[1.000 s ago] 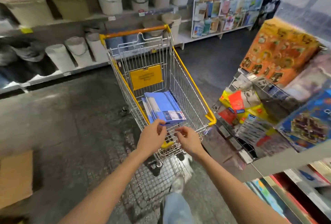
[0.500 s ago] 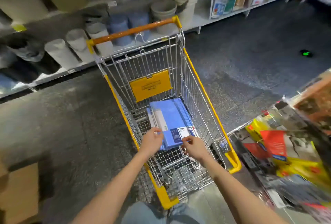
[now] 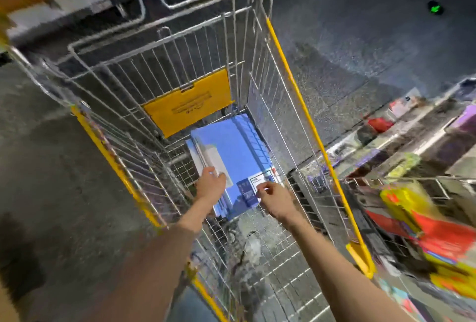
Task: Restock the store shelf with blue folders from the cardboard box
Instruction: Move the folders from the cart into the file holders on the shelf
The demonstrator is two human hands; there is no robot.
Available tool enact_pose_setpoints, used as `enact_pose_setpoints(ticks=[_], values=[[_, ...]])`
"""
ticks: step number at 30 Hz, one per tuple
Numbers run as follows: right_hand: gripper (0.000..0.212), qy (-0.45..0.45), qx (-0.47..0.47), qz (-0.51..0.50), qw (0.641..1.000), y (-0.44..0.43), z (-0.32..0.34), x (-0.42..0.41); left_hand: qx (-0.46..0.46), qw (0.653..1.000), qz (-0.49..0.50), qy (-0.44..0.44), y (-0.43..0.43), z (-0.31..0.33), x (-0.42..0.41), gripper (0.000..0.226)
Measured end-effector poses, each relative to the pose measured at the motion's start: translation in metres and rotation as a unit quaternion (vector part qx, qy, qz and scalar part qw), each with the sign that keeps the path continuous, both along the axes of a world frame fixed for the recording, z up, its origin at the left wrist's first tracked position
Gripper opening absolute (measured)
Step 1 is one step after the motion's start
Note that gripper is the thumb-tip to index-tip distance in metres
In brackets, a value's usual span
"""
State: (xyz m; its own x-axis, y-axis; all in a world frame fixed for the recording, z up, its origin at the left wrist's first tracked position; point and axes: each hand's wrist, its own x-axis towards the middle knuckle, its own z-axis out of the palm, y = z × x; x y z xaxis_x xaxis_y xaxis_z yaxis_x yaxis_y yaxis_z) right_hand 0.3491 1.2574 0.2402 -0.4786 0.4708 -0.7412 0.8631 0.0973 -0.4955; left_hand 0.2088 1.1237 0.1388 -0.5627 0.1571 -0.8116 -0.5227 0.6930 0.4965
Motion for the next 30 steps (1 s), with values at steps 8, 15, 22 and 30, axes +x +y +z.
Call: enact_pose_setpoints(ticks=[8,15,22,30], values=[[0.028,-0.057,0.01,0.007,0.998,0.005,-0.061,-0.055,-0.032,0.999,-0.012,-0.025,0.03,0.0,-0.04,0.063],[0.028,-0.085,-0.024,0.002,0.996,0.005,-0.09,-0.072,-0.036,0.993,0.075,-0.084,0.042,-0.029,-0.038,0.091],[0.031,-0.098,-0.032,0.014,0.995,0.01,-0.097,-0.08,-0.042,0.991,0.1,-0.081,0.05,-0.026,-0.035,0.068],[0.045,-0.047,0.017,0.035,0.998,0.021,-0.091,-0.089,0.034,0.983,0.173,-0.052,0.048,-0.024,-0.041,0.048]])
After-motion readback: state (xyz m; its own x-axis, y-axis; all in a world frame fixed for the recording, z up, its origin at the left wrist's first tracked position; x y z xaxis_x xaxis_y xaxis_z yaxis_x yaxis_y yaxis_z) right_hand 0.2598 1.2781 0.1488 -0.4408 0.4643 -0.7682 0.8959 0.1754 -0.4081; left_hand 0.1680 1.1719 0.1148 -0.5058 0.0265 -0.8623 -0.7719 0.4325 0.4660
